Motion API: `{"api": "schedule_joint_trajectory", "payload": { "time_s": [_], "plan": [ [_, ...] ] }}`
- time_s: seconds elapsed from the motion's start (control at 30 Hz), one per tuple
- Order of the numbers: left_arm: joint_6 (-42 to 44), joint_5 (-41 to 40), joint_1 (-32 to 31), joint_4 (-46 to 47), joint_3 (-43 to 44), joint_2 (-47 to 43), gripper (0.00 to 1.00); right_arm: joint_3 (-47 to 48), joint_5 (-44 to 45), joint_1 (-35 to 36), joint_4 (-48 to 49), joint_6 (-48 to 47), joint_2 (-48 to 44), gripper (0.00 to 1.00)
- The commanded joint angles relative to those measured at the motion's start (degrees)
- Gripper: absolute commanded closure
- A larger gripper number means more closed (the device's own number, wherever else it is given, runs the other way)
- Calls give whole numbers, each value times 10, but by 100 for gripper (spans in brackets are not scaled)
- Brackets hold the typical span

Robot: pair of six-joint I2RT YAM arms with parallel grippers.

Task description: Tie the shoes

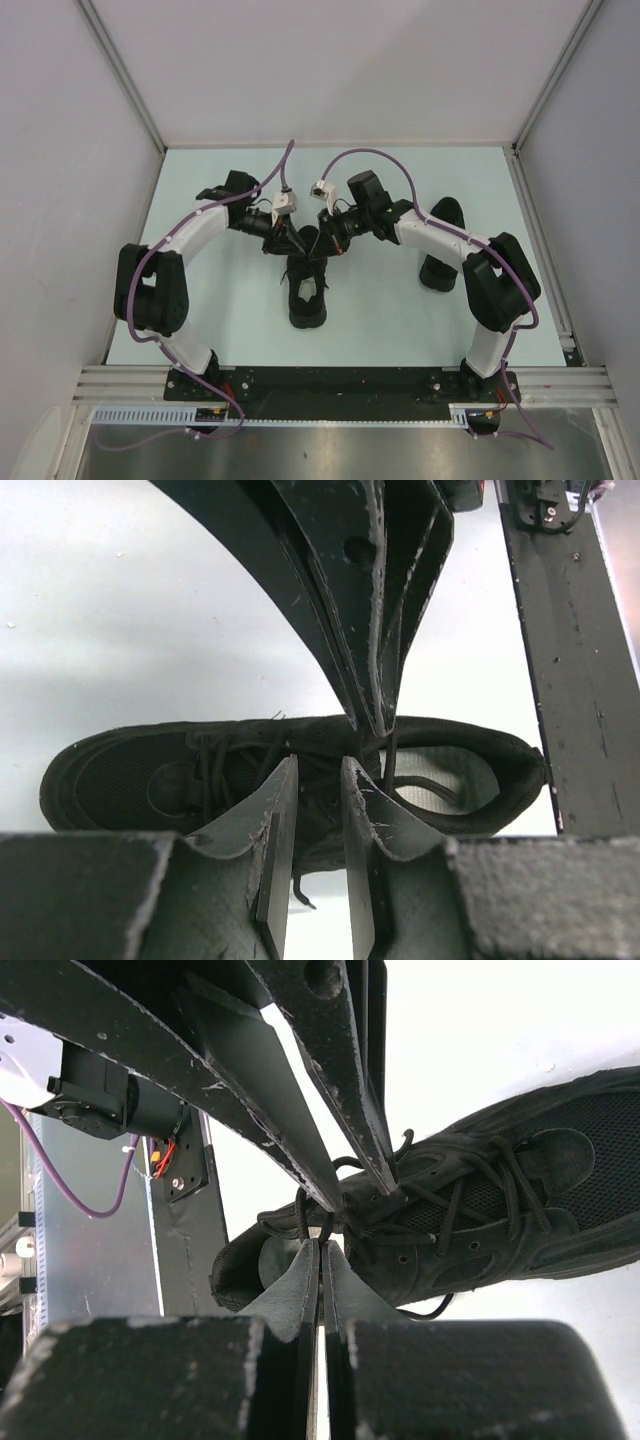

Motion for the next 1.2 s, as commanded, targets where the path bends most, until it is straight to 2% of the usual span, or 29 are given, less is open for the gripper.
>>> {"api": "schedule_joint_trajectory", "payload": {
  "time_s": [0.0, 0.37, 0.53, 0.73, 0.83, 1.03, 1.17],
  "plan": [
    [-13, 45, -8, 30, 0, -17, 72, 21, 3, 2, 12, 1, -1, 100],
    [47, 65, -12, -49, 11, -10, 73, 21, 9, 3, 15, 3, 0, 100],
    [44, 68, -14, -46, 7, -9, 73, 20, 10, 3, 13, 2, 0, 100],
    [-4, 54, -14, -1, 8, -20, 74, 20, 11, 3, 11, -2, -1, 100],
    [-34, 41, -18, 17, 5, -21, 77, 20, 11, 4, 15, 3, 0, 100],
    [-20, 34, -26, 14, -12, -20, 83, 19, 12, 0, 17, 8, -2, 100],
    [21, 31, -26, -35, -7, -10, 85, 18, 13, -5, 19, 13, -3, 100]
  ]
}}
